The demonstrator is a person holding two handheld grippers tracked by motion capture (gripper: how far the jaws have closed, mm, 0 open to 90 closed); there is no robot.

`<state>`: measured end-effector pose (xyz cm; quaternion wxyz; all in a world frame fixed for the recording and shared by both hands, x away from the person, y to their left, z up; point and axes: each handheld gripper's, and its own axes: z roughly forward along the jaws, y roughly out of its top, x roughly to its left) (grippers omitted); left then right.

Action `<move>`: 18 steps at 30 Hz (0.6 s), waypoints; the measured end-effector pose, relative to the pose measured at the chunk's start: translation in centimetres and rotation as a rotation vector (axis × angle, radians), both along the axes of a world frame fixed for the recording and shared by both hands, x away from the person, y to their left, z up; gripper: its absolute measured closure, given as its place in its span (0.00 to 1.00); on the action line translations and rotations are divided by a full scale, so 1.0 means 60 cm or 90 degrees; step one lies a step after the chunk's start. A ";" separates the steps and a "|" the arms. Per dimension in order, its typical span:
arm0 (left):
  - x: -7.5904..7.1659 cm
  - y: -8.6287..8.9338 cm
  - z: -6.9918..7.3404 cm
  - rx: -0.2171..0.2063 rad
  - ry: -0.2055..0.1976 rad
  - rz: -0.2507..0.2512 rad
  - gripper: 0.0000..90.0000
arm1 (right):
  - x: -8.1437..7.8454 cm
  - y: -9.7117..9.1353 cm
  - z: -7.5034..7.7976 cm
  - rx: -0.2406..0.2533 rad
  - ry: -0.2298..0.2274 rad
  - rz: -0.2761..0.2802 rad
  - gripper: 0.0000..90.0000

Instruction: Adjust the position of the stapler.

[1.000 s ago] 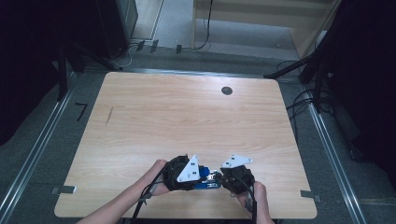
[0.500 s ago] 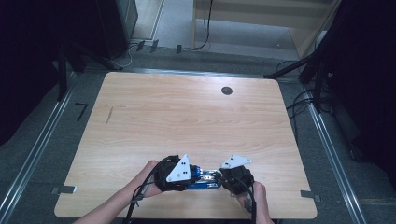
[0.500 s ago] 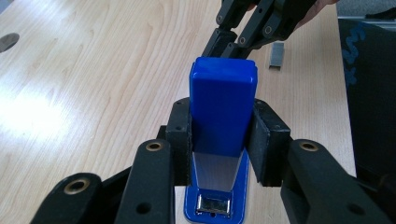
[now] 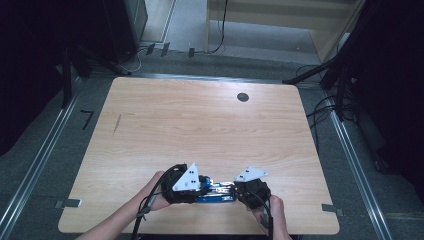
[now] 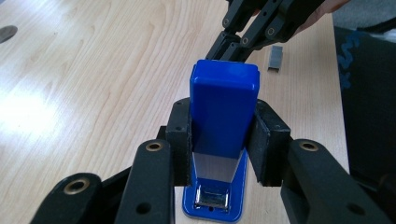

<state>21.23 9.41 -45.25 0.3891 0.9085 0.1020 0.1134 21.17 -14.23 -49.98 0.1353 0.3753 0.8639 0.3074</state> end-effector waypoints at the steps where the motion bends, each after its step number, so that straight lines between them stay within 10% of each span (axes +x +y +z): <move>1: 0.000 0.000 0.000 0.000 0.000 0.000 0.73 | 0.000 0.000 0.000 -0.001 0.001 0.000 0.93; 18: 0.002 0.025 -0.002 -0.013 0.013 0.006 0.73 | 0.002 0.003 0.001 -0.007 0.002 0.001 0.94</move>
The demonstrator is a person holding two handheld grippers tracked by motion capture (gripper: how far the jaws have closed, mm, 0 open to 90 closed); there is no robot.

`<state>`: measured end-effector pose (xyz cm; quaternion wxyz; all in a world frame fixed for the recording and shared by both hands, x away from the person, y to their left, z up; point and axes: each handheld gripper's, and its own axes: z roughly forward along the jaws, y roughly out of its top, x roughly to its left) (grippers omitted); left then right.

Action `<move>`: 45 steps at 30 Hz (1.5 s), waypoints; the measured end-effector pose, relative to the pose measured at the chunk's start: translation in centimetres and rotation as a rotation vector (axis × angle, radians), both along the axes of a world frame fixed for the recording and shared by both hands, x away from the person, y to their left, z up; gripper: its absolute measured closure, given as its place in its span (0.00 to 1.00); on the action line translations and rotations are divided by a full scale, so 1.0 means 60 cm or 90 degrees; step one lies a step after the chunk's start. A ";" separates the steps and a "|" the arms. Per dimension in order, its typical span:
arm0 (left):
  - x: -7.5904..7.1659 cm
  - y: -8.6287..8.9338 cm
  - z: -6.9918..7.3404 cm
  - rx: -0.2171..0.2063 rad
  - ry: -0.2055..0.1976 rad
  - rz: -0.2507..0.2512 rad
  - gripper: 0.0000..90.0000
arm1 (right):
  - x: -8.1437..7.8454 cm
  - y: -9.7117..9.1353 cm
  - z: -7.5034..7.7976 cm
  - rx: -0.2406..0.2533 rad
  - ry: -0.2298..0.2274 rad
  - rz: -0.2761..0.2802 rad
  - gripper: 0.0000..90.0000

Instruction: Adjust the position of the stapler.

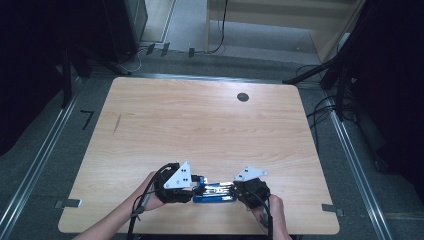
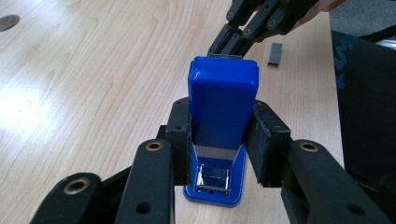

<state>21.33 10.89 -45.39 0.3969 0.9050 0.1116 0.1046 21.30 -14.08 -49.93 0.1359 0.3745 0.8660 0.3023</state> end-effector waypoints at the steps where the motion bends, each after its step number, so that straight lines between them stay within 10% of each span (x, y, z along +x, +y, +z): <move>1: 0.000 -0.002 0.000 0.000 -0.001 0.000 0.73 | 0.002 -0.003 -0.001 0.010 0.004 0.007 0.94; 11: 0.001 -0.029 0.001 0.013 -0.018 -0.018 0.74 | -0.001 -0.007 0.017 0.023 -0.023 0.029 0.98; 20: 0.005 -0.048 -0.002 0.025 -0.024 -0.032 0.75 | -0.022 0.020 0.089 0.089 -0.074 0.114 1.00; 45: 0.001 -0.096 -0.010 0.071 -0.066 -0.014 0.62 | -0.022 0.022 0.089 0.085 -0.043 0.121 1.00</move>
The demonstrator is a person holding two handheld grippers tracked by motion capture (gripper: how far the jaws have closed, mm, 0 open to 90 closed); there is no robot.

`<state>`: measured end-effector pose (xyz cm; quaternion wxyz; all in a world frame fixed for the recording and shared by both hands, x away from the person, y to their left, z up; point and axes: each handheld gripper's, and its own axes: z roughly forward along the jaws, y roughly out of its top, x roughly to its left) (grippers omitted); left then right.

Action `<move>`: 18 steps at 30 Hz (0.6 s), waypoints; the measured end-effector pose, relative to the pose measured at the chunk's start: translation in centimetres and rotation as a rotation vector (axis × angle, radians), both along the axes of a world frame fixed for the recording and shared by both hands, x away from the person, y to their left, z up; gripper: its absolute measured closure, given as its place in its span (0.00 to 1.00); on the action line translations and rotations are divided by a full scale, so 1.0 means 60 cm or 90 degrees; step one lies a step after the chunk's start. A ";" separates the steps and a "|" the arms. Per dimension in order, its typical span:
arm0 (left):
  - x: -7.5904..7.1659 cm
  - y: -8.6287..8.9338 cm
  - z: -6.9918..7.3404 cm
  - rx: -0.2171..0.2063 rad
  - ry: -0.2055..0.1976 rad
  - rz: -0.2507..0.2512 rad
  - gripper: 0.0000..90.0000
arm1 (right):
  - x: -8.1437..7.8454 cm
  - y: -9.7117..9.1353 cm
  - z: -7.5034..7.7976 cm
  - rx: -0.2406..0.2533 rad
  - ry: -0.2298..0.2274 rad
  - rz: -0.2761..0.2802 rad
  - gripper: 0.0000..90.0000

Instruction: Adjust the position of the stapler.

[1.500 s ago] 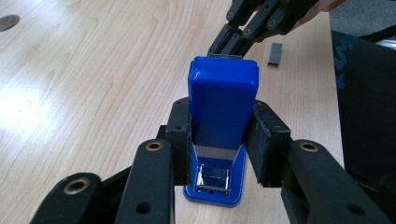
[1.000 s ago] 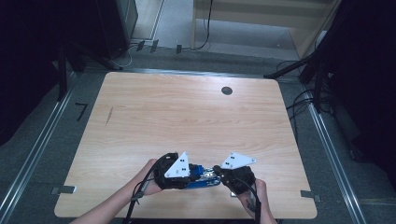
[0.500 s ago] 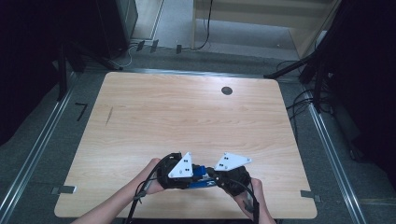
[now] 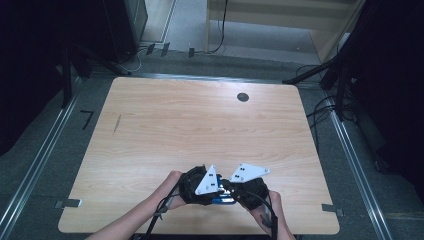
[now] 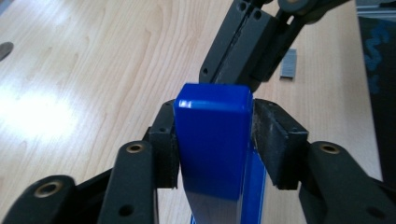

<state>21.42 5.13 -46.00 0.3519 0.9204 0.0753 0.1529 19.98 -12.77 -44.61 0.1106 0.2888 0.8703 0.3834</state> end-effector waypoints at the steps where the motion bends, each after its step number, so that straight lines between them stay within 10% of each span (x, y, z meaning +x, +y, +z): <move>1: 0.000 0.000 0.000 0.000 0.000 0.000 0.63 | 0.000 0.000 0.000 0.000 0.000 0.000 1.00; 13: 0.000 0.004 -0.001 -0.005 -0.002 -0.002 0.72 | 0.005 -0.021 0.001 0.004 -0.001 -0.019 1.00; 18: -0.001 0.004 -0.001 -0.005 -0.001 -0.007 0.72 | 0.017 -0.026 -0.047 -0.068 0.043 -0.029 1.00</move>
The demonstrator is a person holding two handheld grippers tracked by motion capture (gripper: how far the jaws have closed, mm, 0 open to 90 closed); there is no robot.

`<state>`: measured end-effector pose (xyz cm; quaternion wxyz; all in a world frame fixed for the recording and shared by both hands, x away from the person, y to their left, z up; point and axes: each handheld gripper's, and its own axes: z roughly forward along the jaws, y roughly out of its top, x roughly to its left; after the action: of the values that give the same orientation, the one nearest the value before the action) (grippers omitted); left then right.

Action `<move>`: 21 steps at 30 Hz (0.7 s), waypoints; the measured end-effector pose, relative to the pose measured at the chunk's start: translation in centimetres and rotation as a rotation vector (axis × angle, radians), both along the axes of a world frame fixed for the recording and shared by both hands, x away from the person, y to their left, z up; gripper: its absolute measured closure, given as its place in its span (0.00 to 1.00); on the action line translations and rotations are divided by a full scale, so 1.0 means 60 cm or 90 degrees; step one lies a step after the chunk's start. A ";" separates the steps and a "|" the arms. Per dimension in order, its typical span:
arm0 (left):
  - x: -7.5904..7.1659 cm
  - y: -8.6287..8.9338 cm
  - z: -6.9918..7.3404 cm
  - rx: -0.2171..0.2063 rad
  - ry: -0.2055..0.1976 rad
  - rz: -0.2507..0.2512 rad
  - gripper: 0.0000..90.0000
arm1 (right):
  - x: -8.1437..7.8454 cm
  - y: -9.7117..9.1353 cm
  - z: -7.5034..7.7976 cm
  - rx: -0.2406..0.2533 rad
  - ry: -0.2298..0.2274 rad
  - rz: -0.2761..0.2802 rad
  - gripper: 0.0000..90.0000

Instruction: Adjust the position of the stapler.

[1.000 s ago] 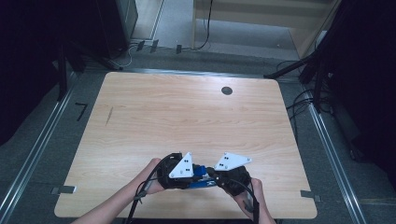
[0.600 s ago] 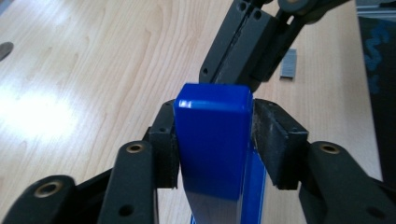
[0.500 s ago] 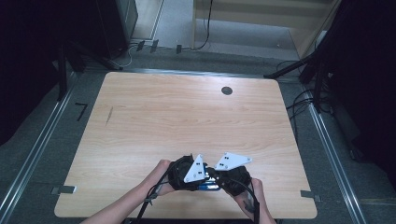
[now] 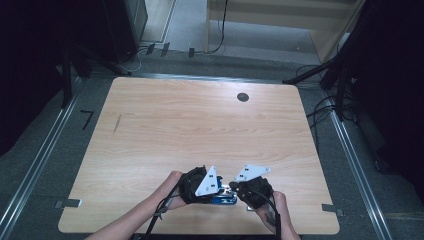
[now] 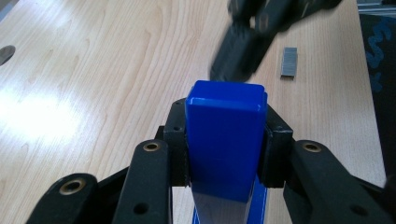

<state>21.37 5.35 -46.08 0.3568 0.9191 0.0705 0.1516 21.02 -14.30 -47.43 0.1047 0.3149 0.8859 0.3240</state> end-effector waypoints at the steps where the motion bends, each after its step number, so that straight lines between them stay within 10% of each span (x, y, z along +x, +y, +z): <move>1: 0.000 0.000 0.000 -0.001 0.001 -0.001 0.72 | 0.001 0.001 -0.009 -0.011 0.008 -0.003 1.00; 21: 0.002 0.013 0.007 0.011 0.017 0.007 0.71 | -0.002 0.019 -0.033 -0.081 -0.010 0.005 1.00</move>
<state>21.51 6.15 -45.64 0.3472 0.9236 0.0793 0.1419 20.89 -13.16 -49.41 0.1301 0.3017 0.9052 0.2695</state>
